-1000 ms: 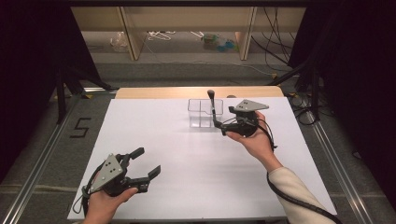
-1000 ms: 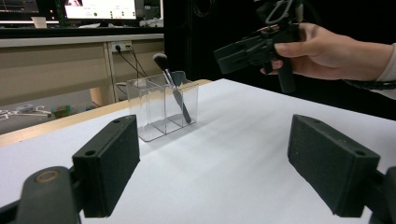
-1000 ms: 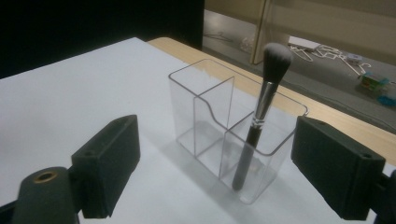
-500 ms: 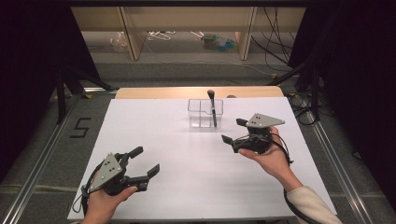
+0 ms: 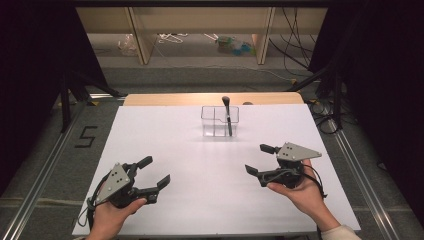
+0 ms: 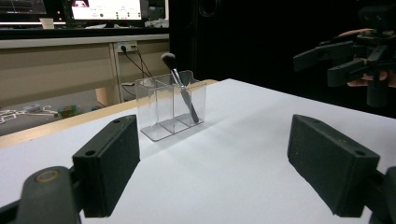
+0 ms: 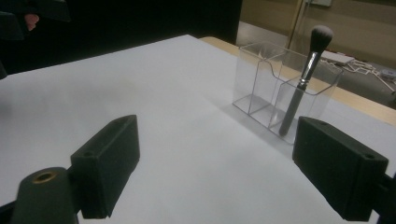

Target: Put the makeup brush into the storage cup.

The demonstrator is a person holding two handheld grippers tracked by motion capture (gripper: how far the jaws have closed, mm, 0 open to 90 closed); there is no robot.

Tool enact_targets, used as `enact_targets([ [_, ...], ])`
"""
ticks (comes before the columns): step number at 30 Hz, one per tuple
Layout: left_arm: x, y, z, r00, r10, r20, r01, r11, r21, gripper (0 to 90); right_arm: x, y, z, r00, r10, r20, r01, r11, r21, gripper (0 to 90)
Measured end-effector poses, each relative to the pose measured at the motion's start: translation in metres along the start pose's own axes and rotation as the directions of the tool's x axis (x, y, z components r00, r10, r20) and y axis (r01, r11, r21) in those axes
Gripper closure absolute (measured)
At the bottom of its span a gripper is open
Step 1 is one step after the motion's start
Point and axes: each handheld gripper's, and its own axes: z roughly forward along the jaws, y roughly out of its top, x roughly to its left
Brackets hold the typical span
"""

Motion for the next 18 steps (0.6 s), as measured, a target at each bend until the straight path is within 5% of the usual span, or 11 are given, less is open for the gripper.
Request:
enact_targets([
  [12,0.001,0.0,0.0,0.9999,0.016,0.0,-0.016,0.9999,0.003,16.8,0.016,-0.021,-0.013,0.9996,0.003,-0.029,-0.003,1.0,-0.004,15.8],
  [18,-0.001,-0.001,0.0,1.0,0.004,0.004,-0.004,0.9999,0.011,17.0,0.017,-0.025,-0.014,0.9993,0.012,-0.035,-0.011,0.999,0.039,15.8],
])
